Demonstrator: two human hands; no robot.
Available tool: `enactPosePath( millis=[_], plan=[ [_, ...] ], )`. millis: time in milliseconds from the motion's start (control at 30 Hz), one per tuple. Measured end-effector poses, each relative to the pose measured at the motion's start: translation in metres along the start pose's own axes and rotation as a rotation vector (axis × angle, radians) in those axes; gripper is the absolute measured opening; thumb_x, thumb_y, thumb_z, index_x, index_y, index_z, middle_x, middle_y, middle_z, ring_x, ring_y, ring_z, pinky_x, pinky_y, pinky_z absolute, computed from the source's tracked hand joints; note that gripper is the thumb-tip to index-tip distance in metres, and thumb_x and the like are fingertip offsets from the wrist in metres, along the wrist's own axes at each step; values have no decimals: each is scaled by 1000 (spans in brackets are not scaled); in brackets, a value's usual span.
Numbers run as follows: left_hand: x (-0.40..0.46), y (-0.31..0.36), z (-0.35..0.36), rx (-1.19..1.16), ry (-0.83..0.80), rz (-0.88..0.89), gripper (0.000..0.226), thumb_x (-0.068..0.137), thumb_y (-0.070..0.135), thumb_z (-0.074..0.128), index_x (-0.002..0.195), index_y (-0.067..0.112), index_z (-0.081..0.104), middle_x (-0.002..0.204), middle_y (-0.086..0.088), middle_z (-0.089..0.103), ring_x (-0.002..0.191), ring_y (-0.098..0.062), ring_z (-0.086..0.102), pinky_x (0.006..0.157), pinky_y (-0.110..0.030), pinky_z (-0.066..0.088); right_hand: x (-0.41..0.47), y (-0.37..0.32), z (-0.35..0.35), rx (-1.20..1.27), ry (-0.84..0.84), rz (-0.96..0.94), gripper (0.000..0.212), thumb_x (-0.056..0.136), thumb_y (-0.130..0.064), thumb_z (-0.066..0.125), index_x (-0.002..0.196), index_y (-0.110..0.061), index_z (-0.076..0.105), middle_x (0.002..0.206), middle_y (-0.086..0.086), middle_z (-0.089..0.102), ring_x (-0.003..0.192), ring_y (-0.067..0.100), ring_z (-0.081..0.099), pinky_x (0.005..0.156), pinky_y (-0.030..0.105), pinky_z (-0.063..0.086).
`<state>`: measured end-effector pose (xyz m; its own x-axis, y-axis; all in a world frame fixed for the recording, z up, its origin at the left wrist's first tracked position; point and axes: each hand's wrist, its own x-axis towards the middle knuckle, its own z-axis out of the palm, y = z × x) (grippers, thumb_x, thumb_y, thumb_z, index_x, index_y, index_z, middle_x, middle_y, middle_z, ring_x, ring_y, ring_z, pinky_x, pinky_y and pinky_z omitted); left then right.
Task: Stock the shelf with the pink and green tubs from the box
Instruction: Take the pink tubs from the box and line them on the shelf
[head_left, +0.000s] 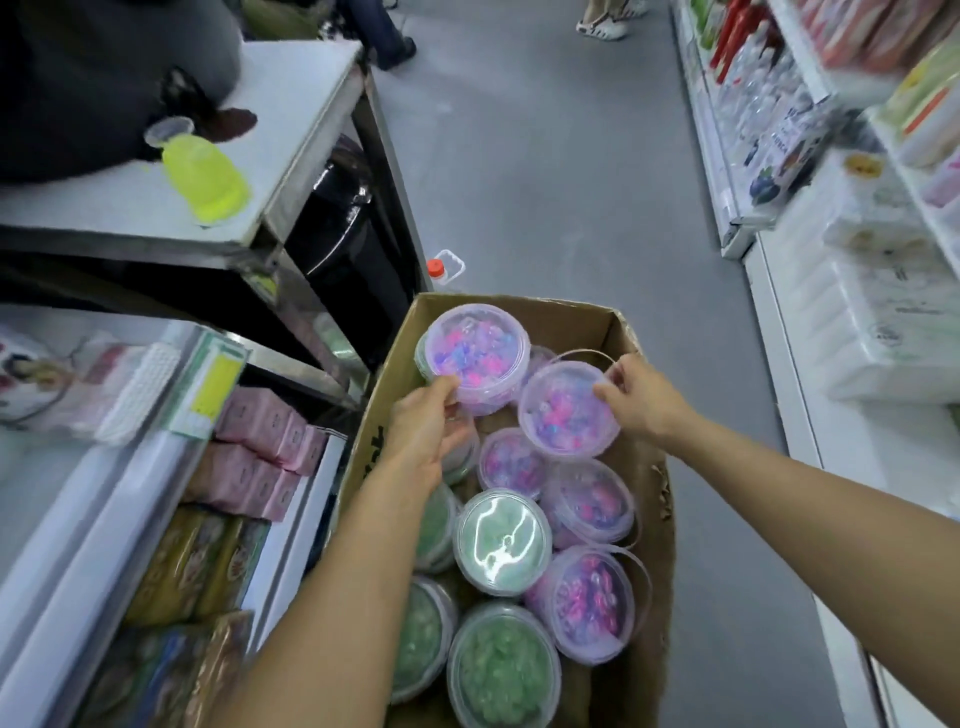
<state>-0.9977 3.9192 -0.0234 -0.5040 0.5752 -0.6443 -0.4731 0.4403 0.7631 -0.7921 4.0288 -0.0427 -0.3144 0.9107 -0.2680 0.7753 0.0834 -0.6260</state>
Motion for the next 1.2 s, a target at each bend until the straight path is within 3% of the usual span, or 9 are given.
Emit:
enactPosePath(
  millis=[100,233,400,533,667,833,1033,1200],
  plan=[
    [-45,4,-27,5,43,-2,12,88,26,62,83,15,60,80,-5,58,75,-23,61,72,-36,51,-28,-14,-16,203,-100,59,29,90,-15,53,76,10,57,71,14,50,63,23,44,55,31,35],
    [-110,1,-64,-87,110,1,14,86,26,63,76,17,58,88,-10,60,84,-27,61,79,-42,51,-72,-35,-39,505,-201,177,20,93,-10,54,74,-9,46,64,10,39,49,19,32,46,27,22],
    [-209,-21,-100,-230,126,47,14,84,28,66,92,17,62,106,-15,66,98,-29,64,88,-43,53,-133,-51,-64,543,-336,175,28,92,-15,58,67,-13,47,54,5,39,44,16,31,47,27,22],
    [-299,-41,-118,-304,129,120,17,86,23,65,102,17,64,105,-12,65,100,-27,64,94,-44,51,-194,-69,-87,589,-432,95,27,93,-10,56,67,-9,48,54,4,35,40,14,29,37,21,25],
    [-384,-63,-138,-358,164,170,22,88,28,61,108,17,60,101,-13,63,96,-26,63,88,-39,52,-259,-98,-109,564,-507,-19,21,93,-9,57,73,-4,55,50,5,40,34,11,32,33,18,27],
    [-475,-85,-179,-385,276,246,22,89,36,60,99,17,62,101,-12,61,100,-31,61,96,-44,50,-332,-148,-116,560,-619,-138,28,91,-9,56,64,-6,52,43,5,40,32,13,33,34,16,28],
    [-581,-97,-233,-442,435,362,21,91,36,56,91,15,58,86,-14,62,82,-26,59,83,-39,54,-417,-225,-103,526,-762,-337,34,93,-6,55,59,-8,54,38,0,42,30,8,35,32,15,28],
    [-657,-108,-287,-522,587,473,22,89,38,60,94,16,61,97,-14,59,87,-27,59,81,-39,55,-480,-290,-76,494,-882,-485,23,90,-12,58,67,-9,56,46,4,45,32,12,38,34,19,29]
  ],
)
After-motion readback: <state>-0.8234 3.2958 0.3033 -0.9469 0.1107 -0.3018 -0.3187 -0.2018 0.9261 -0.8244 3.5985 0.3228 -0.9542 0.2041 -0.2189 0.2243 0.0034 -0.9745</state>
